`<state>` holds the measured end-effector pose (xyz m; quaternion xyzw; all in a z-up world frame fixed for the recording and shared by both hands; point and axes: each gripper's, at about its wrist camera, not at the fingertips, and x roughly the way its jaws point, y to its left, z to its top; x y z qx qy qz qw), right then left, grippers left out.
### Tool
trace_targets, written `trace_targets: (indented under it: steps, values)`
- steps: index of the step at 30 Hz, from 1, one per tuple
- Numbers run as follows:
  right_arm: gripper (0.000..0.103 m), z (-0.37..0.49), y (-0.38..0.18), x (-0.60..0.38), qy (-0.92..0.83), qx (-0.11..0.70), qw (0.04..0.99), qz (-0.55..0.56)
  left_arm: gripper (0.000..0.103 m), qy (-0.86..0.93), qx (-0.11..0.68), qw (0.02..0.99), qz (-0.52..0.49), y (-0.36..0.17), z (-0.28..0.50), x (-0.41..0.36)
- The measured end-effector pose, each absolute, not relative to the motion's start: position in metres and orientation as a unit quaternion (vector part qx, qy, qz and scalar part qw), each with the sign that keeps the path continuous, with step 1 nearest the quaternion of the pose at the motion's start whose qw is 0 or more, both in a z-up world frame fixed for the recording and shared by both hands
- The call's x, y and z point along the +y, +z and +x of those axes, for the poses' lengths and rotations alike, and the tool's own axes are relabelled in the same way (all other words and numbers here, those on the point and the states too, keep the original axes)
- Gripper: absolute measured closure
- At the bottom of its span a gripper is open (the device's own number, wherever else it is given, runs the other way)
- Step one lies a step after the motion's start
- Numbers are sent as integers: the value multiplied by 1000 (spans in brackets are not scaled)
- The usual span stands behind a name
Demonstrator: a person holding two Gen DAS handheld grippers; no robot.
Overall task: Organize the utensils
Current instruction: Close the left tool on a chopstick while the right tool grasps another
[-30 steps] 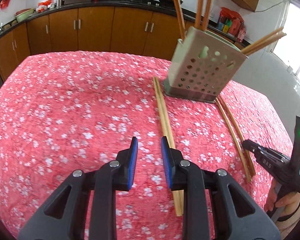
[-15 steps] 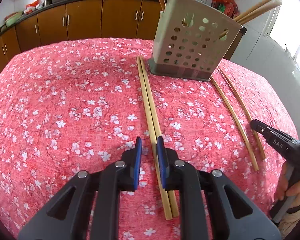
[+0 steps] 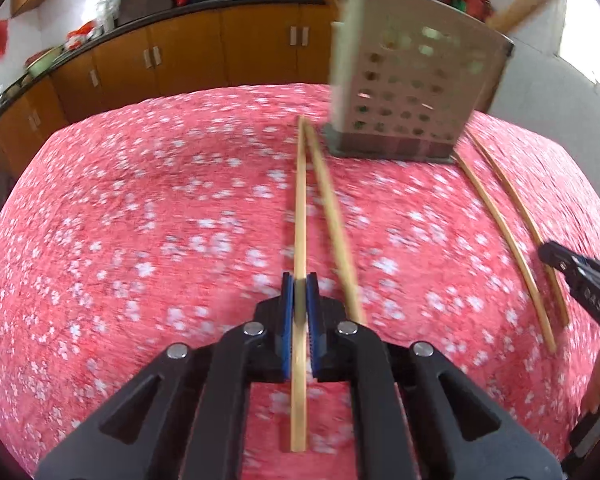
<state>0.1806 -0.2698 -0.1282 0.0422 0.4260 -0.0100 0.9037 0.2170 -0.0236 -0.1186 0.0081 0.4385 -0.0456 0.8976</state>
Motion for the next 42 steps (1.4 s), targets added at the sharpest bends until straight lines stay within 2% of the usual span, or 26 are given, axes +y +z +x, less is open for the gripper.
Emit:
trace_targets:
  steps: [11, 42]
  values:
    - [95, 195, -128, -306, -48, 419, 905, 60, 94, -4, 432, 900, -61, -119, 233, 53]
    - [95, 197, -128, -308, -49, 420, 904, 59, 91, -2, 424, 905, -41, -122, 233, 50]
